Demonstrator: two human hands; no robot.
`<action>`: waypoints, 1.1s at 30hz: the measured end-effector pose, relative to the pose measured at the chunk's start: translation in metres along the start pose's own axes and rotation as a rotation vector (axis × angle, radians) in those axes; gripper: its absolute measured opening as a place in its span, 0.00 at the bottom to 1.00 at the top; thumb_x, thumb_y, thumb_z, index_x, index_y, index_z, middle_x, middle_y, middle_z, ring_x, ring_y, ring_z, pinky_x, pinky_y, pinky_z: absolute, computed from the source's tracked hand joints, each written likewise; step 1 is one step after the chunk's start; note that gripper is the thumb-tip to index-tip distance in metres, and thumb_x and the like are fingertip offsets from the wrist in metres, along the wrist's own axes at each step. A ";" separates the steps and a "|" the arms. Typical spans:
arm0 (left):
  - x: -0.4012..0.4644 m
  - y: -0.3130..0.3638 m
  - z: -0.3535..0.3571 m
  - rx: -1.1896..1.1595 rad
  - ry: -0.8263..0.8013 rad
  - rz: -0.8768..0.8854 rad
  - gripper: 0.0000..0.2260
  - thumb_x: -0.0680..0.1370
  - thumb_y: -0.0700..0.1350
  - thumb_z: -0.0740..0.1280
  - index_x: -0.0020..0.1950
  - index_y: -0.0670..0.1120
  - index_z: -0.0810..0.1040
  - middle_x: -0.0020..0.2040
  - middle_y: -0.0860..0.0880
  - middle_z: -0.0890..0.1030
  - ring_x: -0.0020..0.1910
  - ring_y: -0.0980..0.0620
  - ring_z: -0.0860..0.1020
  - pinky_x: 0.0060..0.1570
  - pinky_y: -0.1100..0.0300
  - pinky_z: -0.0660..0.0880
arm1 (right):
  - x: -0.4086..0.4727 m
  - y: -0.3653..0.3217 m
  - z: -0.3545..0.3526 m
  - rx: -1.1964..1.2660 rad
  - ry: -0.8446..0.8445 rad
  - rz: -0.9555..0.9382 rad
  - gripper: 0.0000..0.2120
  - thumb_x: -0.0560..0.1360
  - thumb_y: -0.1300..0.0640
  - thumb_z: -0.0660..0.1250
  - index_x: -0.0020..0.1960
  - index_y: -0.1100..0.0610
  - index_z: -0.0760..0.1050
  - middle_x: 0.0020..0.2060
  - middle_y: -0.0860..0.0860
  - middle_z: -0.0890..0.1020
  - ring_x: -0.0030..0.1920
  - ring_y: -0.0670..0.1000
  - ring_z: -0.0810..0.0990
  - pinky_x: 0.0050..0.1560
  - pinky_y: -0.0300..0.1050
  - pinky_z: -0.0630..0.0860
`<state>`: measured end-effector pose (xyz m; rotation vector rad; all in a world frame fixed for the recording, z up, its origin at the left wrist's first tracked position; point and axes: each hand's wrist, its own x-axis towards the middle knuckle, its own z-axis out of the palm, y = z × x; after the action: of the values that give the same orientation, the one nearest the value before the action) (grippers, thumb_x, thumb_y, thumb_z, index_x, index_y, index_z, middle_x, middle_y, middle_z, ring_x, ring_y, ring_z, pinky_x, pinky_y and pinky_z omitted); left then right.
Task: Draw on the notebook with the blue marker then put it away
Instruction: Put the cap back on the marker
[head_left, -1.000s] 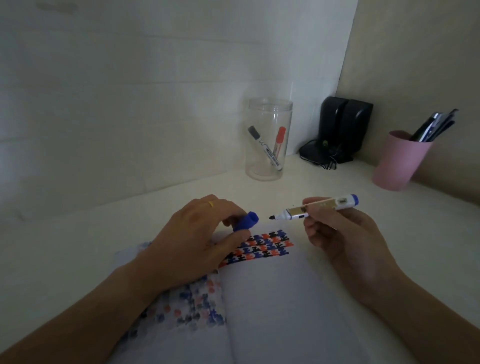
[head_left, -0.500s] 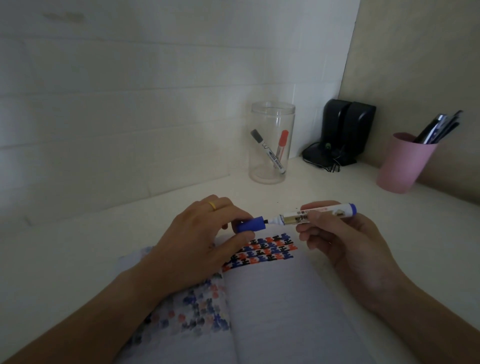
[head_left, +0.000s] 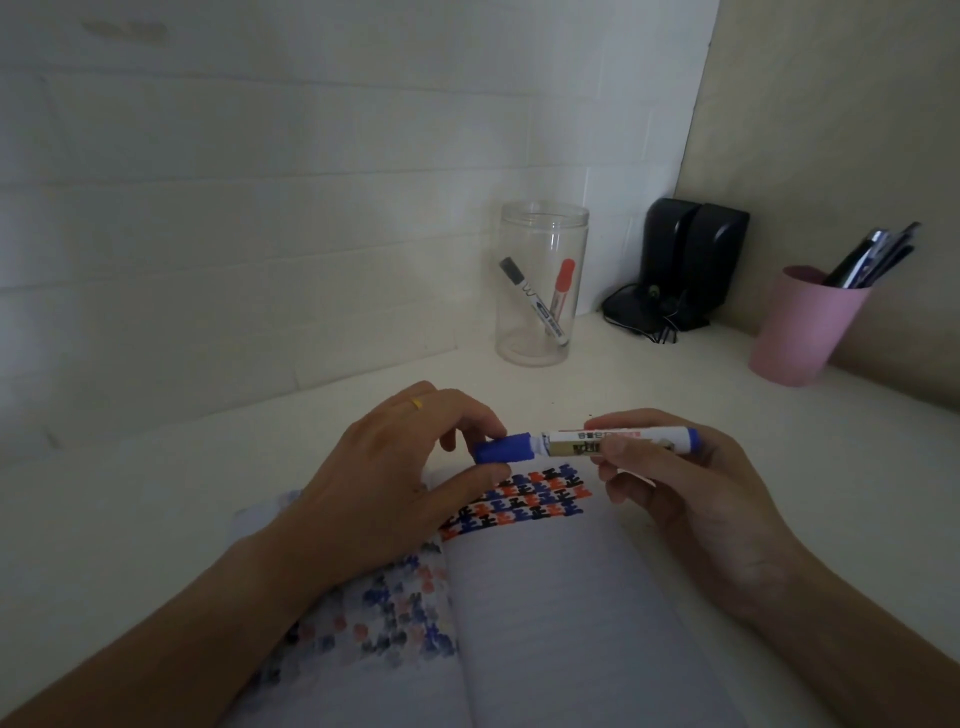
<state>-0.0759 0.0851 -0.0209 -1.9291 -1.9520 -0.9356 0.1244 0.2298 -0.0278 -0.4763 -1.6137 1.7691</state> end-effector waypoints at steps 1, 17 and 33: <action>0.000 0.000 0.000 0.003 0.002 0.007 0.13 0.76 0.58 0.66 0.56 0.55 0.77 0.46 0.61 0.78 0.44 0.60 0.75 0.43 0.68 0.70 | 0.000 0.000 0.000 -0.003 0.000 0.001 0.12 0.68 0.60 0.72 0.49 0.64 0.85 0.36 0.55 0.85 0.37 0.50 0.81 0.37 0.38 0.79; -0.001 0.007 -0.003 -0.028 -0.012 0.055 0.13 0.79 0.55 0.62 0.56 0.49 0.80 0.44 0.60 0.78 0.43 0.60 0.75 0.45 0.74 0.69 | -0.004 -0.002 0.000 -0.067 -0.030 -0.001 0.12 0.65 0.56 0.76 0.47 0.60 0.87 0.43 0.59 0.88 0.46 0.56 0.88 0.43 0.41 0.83; -0.001 0.005 -0.003 0.032 -0.071 0.031 0.15 0.78 0.62 0.61 0.54 0.54 0.79 0.42 0.64 0.75 0.39 0.60 0.75 0.39 0.71 0.68 | -0.004 0.002 0.009 0.015 -0.004 0.022 0.18 0.66 0.58 0.76 0.56 0.56 0.84 0.49 0.59 0.88 0.51 0.56 0.87 0.52 0.47 0.83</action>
<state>-0.0716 0.0816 -0.0180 -1.9941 -1.9575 -0.8335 0.1208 0.2210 -0.0289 -0.4856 -1.6033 1.7985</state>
